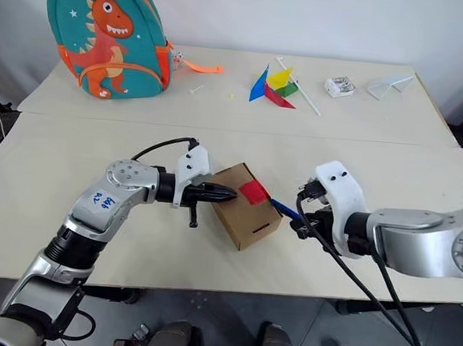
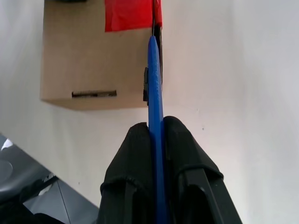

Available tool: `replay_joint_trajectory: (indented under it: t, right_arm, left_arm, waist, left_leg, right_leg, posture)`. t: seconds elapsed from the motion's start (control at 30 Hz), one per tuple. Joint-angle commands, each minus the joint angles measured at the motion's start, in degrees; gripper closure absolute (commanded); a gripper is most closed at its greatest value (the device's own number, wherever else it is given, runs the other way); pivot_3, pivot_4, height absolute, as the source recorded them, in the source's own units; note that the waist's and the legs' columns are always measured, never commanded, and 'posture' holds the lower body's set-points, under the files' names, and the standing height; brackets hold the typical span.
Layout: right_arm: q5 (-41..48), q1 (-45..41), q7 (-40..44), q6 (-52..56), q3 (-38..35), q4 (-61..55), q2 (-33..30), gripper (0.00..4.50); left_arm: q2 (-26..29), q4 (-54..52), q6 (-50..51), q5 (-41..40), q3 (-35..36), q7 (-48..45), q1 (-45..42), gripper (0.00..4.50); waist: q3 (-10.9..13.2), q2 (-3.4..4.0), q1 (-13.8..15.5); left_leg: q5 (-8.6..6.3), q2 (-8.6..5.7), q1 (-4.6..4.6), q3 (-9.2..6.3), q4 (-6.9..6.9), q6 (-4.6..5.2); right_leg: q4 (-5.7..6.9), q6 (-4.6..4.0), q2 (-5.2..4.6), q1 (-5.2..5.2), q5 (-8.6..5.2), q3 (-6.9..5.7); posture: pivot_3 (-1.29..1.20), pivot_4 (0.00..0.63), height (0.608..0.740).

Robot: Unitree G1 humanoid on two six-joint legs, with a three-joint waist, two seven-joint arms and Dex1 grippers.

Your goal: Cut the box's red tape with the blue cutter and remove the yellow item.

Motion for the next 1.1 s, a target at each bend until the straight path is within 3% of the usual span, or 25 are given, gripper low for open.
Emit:
replay_joint_trajectory:
  t: [0.03, 0.3, 0.43, 0.57, 0.67, 0.77, 0.93, 1.1]
  right_arm:
    - [1.3, 0.7, 3.0, -1.3, -2.5, -2.2, -2.5, 4.38]
    - [1.3, -5.9, 9.2, 0.0, -5.8, 1.6, -1.8, 4.38]
    - [-0.5, -0.4, 13.6, 1.3, -12.9, 5.9, -3.5, 4.38]
    - [-18.6, 11.2, 26.3, -2.2, -25.2, 8.2, 1.6, 4.38]
    - [-31.2, 20.4, 31.8, -7.4, -30.5, 12.3, 7.0, 4.38]
    - [-48.0, 28.8, 39.4, -16.5, -31.1, 17.0, 10.1, 4.38]
    - [-70.2, 31.0, 46.5, -33.7, -26.4, 31.2, 16.2, 4.38]
    - [-77.5, 27.7, 52.7, -37.6, -24.1, 40.7, 22.0, 4.38]
  left_arm:
    - [0.0, 2.1, 1.2, 1.2, -2.4, -0.2, 1.2, 4.50]
    - [0.0, 2.8, 0.3, 1.2, -2.4, -0.8, 0.6, 4.50]
    - [0.3, 2.8, -0.4, 1.3, -2.2, -1.1, 0.2, 4.50]
    - [0.7, 3.4, -1.4, 1.3, -1.7, -1.6, -0.4, 4.50]
    - [0.3, 3.7, -2.6, 1.2, -1.4, -1.5, -0.8, 4.50]
    - [-0.1, 4.3, -3.5, 1.1, -1.0, -1.2, -1.3, 4.50]
    - [-0.6, 4.9, -4.6, 0.8, -0.6, -1.2, -1.8, 4.50]
    - [-0.7, 5.0, -4.8, 0.8, -0.6, -1.4, -2.3, 4.50]
  waist:
    - [0.0, 0.00, 0.0]
    - [0.0, 0.01, 0.0]
    - [0.0, -0.02, 0.2]
    - [0.0, -0.02, 0.3]
    - [0.0, -0.07, 0.4]
    - [0.0, -0.06, 0.9]
    - [-0.1, 0.08, 0.9]
    - [-0.1, 0.16, 0.4]
  left_leg:
    - [0.00, 0.00, 0.00, 0.00, 0.00, 0.00]
    - [0.00, 0.00, 0.00, 0.00, 0.03, 0.00]
    - [-0.02, 0.00, -0.03, 0.00, 0.03, 0.03]
    - [-0.03, 0.00, -0.02, 0.03, 0.03, 0.05]
    - [-0.02, 0.00, -0.01, 0.04, 0.06, 0.04]
    - [-0.02, -0.01, -0.01, 0.05, 0.14, 0.04]
    - [-0.02, -0.02, 0.03, 0.11, 0.21, 0.04]
    - [-0.01, -0.02, 0.09, 0.10, 0.26, 0.04]
  right_leg:
    - [0.00, 0.00, 0.00, 0.00, 0.00, 0.00]
    - [0.01, 0.00, 0.00, -0.01, 0.00, 0.01]
    - [-0.03, 0.00, -0.01, 0.00, 0.00, 0.00]
    - [-0.02, 0.00, 0.00, 0.01, 0.00, 0.01]
    - [0.00, 0.03, 0.01, 0.02, 0.02, 0.02]
    - [0.00, 0.06, 0.01, 0.05, 0.03, 0.02]
    - [0.05, 0.11, 0.02, 0.06, 0.06, 0.06]
    - [0.08, 0.12, 0.02, 0.13, 0.07, 0.07]
  posture:
    - [0.00, 0.150, 0.740]
    - [0.00, 0.150, 0.740]
    - [0.00, 0.150, 0.740]
    - [0.00, 0.150, 0.740]
    - [0.00, 0.150, 0.740]
    - [0.00, 0.150, 0.740]
    - [0.00, 0.150, 0.740]
    - [0.00, 0.150, 0.740]
